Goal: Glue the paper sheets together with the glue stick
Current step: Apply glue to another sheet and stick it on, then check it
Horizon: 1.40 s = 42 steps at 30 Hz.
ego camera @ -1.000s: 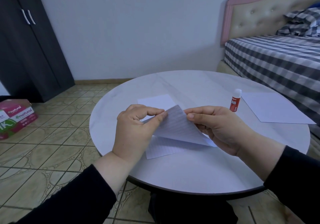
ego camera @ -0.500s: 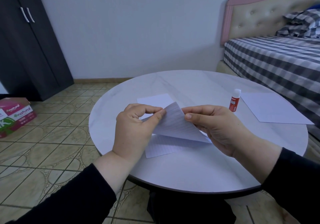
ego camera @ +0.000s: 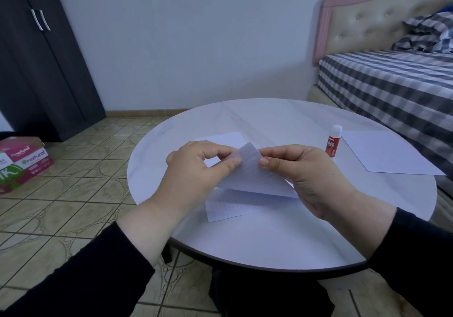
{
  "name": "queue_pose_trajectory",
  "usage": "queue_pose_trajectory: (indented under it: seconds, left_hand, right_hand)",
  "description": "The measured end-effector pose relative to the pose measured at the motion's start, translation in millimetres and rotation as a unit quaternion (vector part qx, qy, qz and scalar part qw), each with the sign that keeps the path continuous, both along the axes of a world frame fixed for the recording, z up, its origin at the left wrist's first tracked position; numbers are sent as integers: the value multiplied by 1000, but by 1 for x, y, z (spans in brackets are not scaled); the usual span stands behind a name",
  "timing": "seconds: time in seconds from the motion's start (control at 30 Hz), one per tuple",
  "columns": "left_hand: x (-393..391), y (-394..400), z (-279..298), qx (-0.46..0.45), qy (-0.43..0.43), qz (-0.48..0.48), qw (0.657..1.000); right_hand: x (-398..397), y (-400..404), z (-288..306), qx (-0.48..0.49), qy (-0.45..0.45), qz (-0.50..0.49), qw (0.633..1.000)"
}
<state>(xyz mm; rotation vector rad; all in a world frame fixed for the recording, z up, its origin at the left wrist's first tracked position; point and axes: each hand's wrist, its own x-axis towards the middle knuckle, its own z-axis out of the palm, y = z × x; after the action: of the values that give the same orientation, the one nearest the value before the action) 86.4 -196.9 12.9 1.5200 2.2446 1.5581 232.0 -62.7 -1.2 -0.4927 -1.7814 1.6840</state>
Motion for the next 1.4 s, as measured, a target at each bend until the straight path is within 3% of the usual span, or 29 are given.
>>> queue_pose_trajectory:
  seconds: [0.3, 0.47, 0.8, 1.07, 1.4]
  left_hand:
    - [-9, -3, 5, 46, -105, 7, 993]
    - [-11, -2, 4, 70, -143, 5, 987]
    - [-11, -2, 6, 93, -206, 33, 974]
    - [-11, -3, 14, 108, -209, 44, 971]
    - [-17, -10, 32, 134, -225, 21, 965]
  right_hand:
    - [14, 10, 3, 114, -24, 28, 993]
    - [15, 11, 0, 252, -108, -43, 961]
    - [13, 14, 10, 247, -108, -88, 959]
    - [12, 16, 33, 243, -130, -90, 957]
    - [9, 15, 67, 305, -164, -89, 934]
